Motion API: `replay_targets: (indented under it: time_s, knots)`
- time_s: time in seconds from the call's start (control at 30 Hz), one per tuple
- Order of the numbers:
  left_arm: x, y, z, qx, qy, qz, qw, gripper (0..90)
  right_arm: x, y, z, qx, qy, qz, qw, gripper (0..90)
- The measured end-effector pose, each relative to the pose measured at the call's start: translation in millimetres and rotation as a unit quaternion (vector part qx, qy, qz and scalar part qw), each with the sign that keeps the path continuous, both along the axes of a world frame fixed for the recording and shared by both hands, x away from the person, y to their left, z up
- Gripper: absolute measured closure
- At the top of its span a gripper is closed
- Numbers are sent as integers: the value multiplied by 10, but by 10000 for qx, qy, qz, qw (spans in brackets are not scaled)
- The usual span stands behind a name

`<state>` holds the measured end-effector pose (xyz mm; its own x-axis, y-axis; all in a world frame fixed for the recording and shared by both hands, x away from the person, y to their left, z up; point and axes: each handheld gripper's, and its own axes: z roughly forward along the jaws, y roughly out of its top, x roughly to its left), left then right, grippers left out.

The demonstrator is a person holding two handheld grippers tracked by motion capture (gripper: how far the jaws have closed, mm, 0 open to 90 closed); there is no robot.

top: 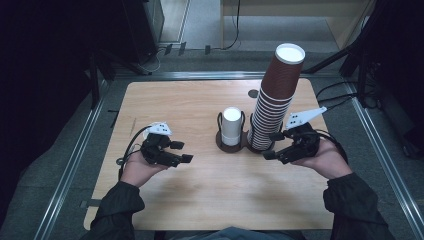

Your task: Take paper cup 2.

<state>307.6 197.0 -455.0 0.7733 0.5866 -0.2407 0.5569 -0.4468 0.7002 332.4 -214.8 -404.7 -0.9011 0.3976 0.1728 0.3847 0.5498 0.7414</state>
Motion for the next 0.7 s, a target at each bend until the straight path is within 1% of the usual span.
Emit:
replay_targets:
  time_s: [0.13, 0.23, 0.33, 0.43, 0.5, 0.57, 0.63, 0.7]
  knots:
    - [-16, -70, -34, 59, -10, -127, 9999, 318, 4, -74, 134, -109, -146, 26, 9998, 285]
    - [-19, -104, -45, 27, 0, -209, 9998, 304, 13, -133, 233, -182, -203, 17, 9996, 285]
    - [-28, -126, -46, 33, 4, -245, 9997, 297, 36, -202, 334, -124, -222, -12, 9997, 285]
    - [-24, -141, -51, 80, 13, -247, 9997, 289, 64, -255, 429, -171, -251, -49, 9995, 285]
    - [-22, -143, -51, 82, 1, -269, 9996, 288, 83, -295, 507, -205, -331, -63, 9992, 285]
    - [-24, -154, -59, 80, 16, -302, 9995, 288, 99, -331, 574, -172, -339, -95, 9992, 285]
    - [-30, -170, -67, 151, -3, -359, 9992, 287, 109, -367, 641, -173, -339, -110, 9992, 285]
    - [-34, -184, -72, 205, -14, -387, 9990, 287, 120, -397, 699, -212, -392, -120, 9989, 285]
